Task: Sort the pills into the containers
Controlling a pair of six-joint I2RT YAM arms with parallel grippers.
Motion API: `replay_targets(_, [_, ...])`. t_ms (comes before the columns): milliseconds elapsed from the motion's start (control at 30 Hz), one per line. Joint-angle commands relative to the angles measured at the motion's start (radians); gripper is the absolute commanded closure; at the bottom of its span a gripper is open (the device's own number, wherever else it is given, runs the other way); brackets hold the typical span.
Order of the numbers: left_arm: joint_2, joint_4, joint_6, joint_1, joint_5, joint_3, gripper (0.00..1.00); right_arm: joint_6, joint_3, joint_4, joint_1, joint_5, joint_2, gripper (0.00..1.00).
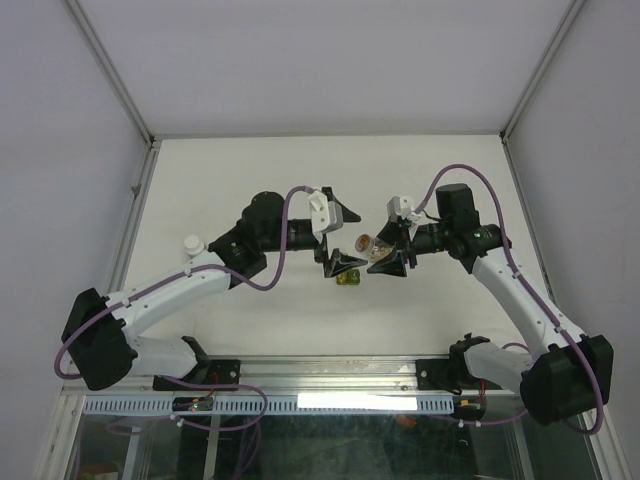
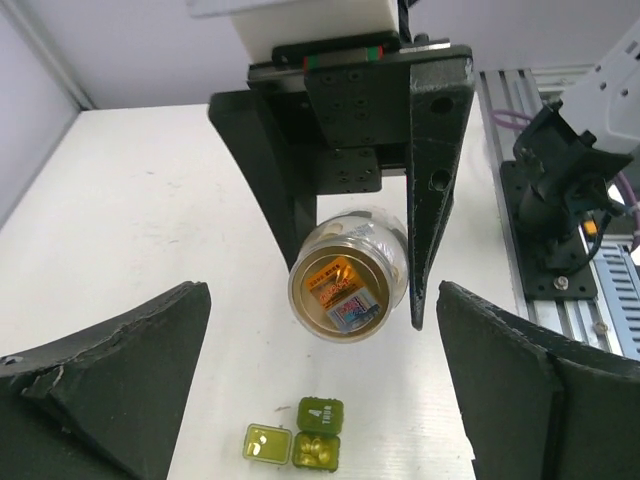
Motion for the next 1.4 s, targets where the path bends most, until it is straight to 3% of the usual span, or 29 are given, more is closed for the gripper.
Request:
replay_targets(0, [-0.106, 0.098, -0.044, 0.000, -0.107, -0.048, 0.01, -0.008, 0.033, 0.042, 0.005, -0.036, -0.025, 1.00])
replay_targets(133, [-0.168, 0.100, -0.114, 0.000, -0.079, -0.105, 0.01, -0.009, 0.033, 0.040, 0.005, -0.036, -0.026, 1.00])
replay_targets(300, [-0.283, 0.123, -0.325, 0.000, -0.167, -0.192, 0.01, -0.012, 0.031, 0.040, 0.005, -0.036, -0.023, 1.00])
replay_targets(500, [-0.420, 0.408, -0.614, 0.001, -0.240, -0.421, 0.01, -0.020, 0.034, 0.033, 0.004, -0.030, -0.018, 1.00])
replay_targets(600, [-0.425, 0.638, -0.783, 0.001, -0.268, -0.554, 0.01, -0.023, 0.036, 0.029, 0.003, -0.028, -0.018, 1.00])
replay_targets(700, [-0.425, 0.723, -0.877, 0.000, -0.290, -0.614, 0.01, -0.025, 0.036, 0.028, 0.002, -0.028, -0.017, 1.00])
replay_targets(1133, [-0.398, 0.737, -0.990, -0.001, -0.383, -0.616, 0.01, -0.033, 0.038, 0.022, 0.003, -0.024, -0.014, 1.00])
replay_targets(1233, [-0.391, 0.606, -0.966, -0.027, -0.466, -0.548, 0.06, -0.033, 0.037, 0.020, 0.002, -0.023, -0.012, 1.00])
replay_targets(1367, [-0.364, 0.334, -0.803, -0.191, -0.743, -0.392, 0.07, -0.034, 0.039, 0.019, 0.002, -0.019, -0.011, 1.00])
